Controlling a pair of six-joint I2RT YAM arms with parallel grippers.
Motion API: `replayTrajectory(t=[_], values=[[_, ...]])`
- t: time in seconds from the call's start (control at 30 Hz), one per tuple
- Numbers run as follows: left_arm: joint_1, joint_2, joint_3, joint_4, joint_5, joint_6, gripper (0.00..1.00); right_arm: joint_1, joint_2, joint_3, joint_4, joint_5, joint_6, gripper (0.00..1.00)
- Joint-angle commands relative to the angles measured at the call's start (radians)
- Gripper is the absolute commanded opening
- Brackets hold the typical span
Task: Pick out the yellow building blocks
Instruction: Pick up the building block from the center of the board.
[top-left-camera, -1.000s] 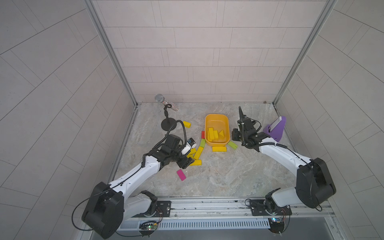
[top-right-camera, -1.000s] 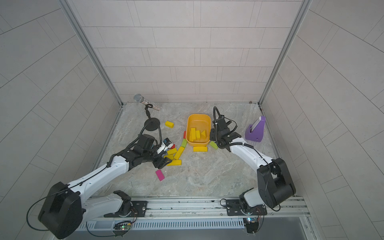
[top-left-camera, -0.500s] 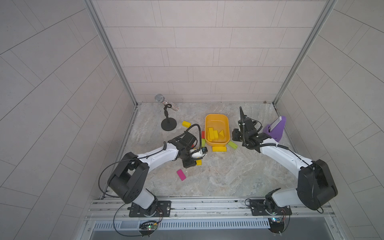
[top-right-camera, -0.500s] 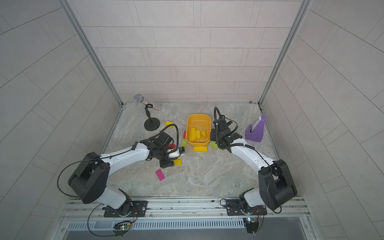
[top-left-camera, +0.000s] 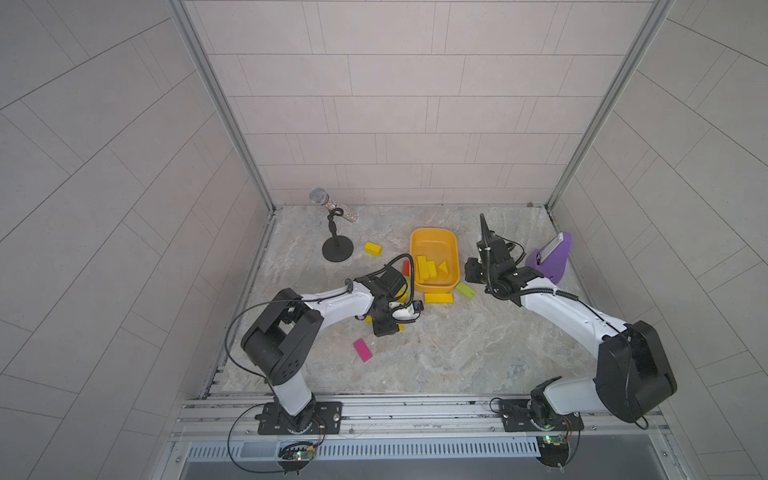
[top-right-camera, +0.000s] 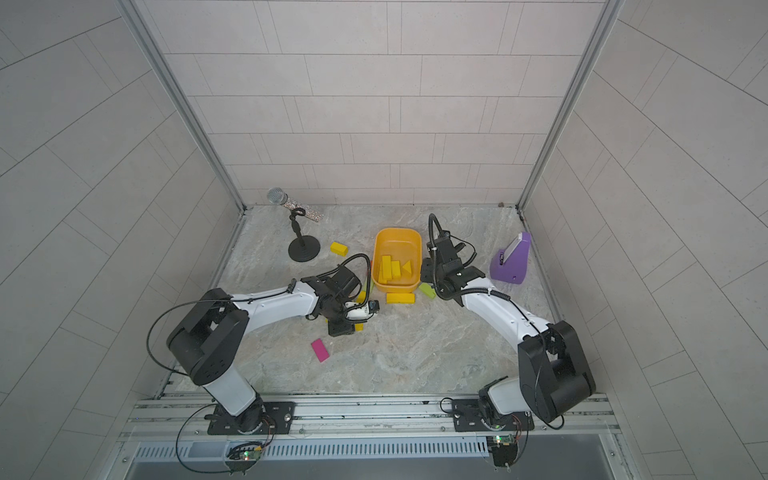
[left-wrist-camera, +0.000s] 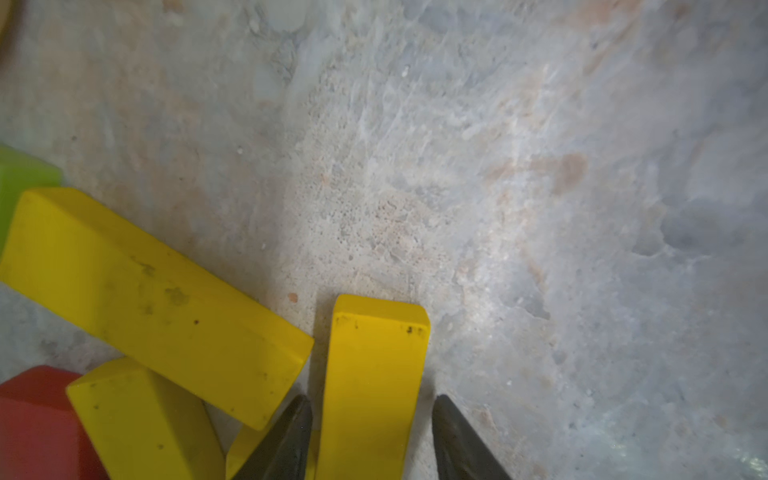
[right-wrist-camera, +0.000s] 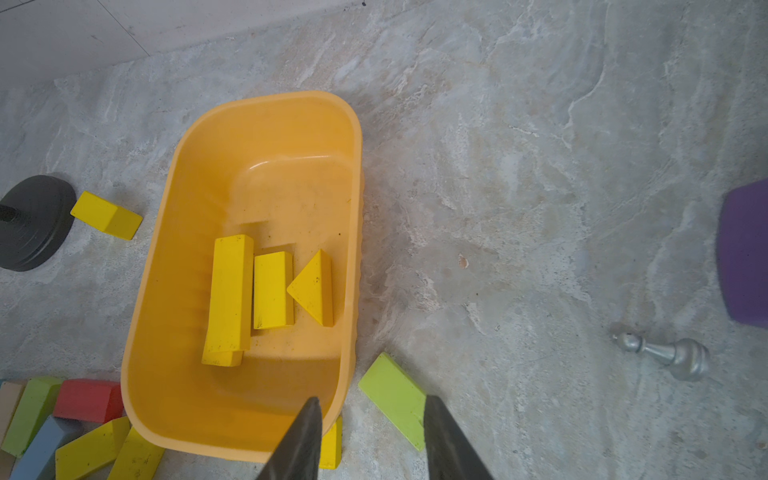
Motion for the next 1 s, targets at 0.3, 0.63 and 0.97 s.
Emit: replayTrajectory(t=[0.3,0.63,0.97], values=[[-0.005,0.039,0.03,-0.087,-0.005,0.011,0.45,-0.01,-0.024,-0.01,-0.001,0.015,0.006,0.43],[-0.004,0.031,0.026,-0.066,-0.028,0.013,0.27,-0.017,-0.037,-0.016,-0.001,0.021,0.002,0.42],[-0.005,-0.157,0.038,-0.09,0.05,-0.052,0.0,-0.03,-0.077,-0.047,0.009,0.041,0.006,0.42]])
